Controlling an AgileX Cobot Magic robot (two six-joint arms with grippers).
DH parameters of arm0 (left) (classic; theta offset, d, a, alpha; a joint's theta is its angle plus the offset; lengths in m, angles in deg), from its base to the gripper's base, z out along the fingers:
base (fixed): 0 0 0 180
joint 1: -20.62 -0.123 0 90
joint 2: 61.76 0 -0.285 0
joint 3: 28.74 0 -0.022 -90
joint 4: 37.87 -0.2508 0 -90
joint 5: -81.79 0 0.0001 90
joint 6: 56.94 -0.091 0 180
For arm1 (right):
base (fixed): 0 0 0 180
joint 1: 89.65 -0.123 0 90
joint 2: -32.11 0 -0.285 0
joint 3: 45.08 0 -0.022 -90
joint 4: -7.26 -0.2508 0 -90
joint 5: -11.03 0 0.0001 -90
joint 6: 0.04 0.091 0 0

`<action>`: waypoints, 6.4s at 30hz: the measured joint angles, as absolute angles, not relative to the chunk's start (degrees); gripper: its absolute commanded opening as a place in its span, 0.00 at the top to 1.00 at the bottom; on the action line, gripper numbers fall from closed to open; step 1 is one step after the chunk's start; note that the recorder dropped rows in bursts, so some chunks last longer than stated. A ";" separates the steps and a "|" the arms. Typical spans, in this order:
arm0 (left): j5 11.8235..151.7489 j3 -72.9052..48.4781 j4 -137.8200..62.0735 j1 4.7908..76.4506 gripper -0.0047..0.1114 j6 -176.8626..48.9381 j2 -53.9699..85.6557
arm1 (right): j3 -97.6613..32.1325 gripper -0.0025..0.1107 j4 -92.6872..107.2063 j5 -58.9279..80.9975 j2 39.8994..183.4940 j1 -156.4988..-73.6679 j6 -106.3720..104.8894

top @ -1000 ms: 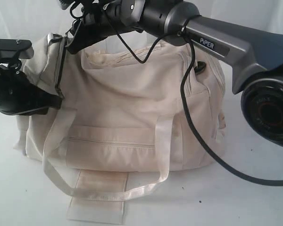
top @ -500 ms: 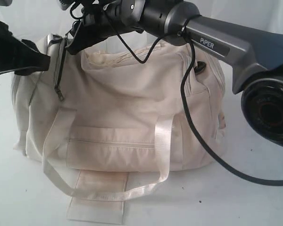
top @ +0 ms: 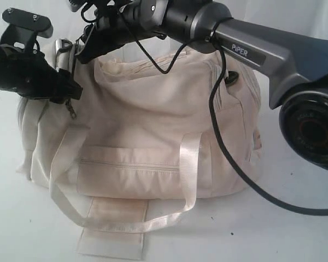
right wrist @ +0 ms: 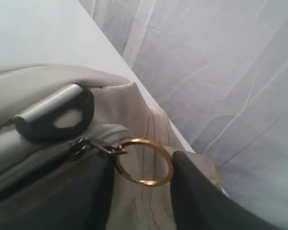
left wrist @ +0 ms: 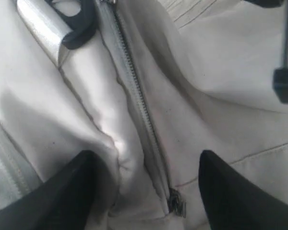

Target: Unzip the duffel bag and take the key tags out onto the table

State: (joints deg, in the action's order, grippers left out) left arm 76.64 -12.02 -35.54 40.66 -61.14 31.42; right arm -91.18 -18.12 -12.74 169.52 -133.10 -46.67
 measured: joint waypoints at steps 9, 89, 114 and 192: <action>78.81 -12.15 -35.79 40.66 0.96 -61.78 33.90 | -91.18 0.98 -18.12 -12.78 169.52 -133.10 -46.57; 58.47 -7.90 -25.23 40.35 0.96 -72.19 20.31 | -82.15 0.65 -33.20 -58.64 148.87 -121.55 -58.51; 58.44 -7.90 -25.23 40.35 0.96 -72.30 20.22 | -81.39 0.84 -48.29 -50.40 162.02 -120.58 -78.76; 54.11 -9.30 -41.83 40.46 0.96 -66.59 18.75 | -81.39 0.98 -20.91 -20.46 165.28 -135.45 -59.68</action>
